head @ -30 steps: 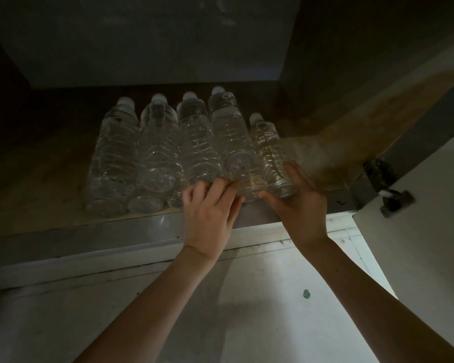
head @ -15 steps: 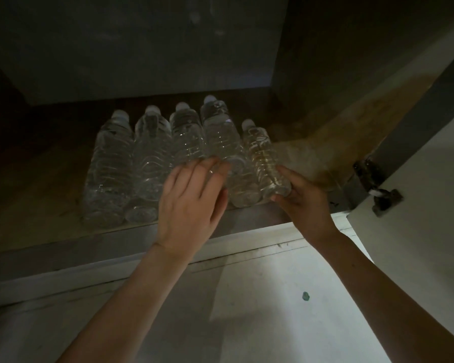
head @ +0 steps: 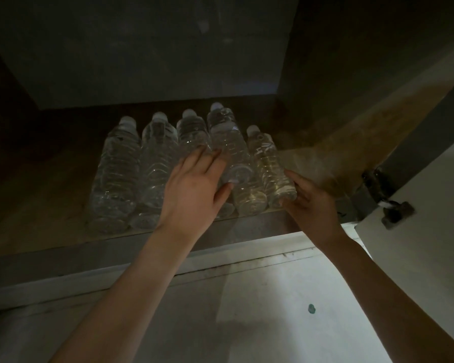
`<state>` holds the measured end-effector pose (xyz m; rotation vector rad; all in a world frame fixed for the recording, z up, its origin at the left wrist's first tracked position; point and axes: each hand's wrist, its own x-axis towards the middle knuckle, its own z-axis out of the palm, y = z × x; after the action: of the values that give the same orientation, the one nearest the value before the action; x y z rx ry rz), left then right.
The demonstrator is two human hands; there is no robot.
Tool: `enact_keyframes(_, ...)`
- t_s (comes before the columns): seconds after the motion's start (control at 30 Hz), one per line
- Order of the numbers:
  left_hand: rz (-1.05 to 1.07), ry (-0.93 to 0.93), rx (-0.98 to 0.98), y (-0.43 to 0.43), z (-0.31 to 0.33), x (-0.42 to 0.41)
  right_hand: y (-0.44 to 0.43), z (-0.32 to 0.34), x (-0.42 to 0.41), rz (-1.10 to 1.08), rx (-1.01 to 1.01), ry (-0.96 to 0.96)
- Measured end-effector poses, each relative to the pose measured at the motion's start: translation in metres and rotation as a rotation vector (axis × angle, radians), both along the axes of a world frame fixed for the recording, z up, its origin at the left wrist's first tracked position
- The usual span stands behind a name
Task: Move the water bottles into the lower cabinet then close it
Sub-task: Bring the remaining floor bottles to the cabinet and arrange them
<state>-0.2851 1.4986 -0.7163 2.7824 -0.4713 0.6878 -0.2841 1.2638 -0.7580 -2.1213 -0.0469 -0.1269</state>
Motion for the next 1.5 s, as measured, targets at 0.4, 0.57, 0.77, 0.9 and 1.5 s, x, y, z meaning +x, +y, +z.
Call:
enact_keyframes(0.4,-0.005,0.095,-0.037,0.058,0.010,-0.011,0.060,0.051,0.027,0.269,-0.197,-0.141)
enact_keyframes(0.57,-0.029,0.095,-0.092,0.057,0.009,-0.013,0.067,0.050,0.028,0.242,-0.139,-0.141)
enact_keyframes(0.77,-0.022,0.054,-0.121,0.052,0.004,-0.015,0.065,0.049,0.022,0.257,-0.143,-0.164)
enact_keyframes(0.9,-0.007,0.061,-0.115,0.051,0.004,-0.017,0.061,0.048,0.012,0.271,-0.161,-0.188)
enact_keyframes(1.5,0.068,0.097,-0.061,0.102,0.013,-0.036,0.099,0.062,-0.001,0.353,-0.391,-0.284)
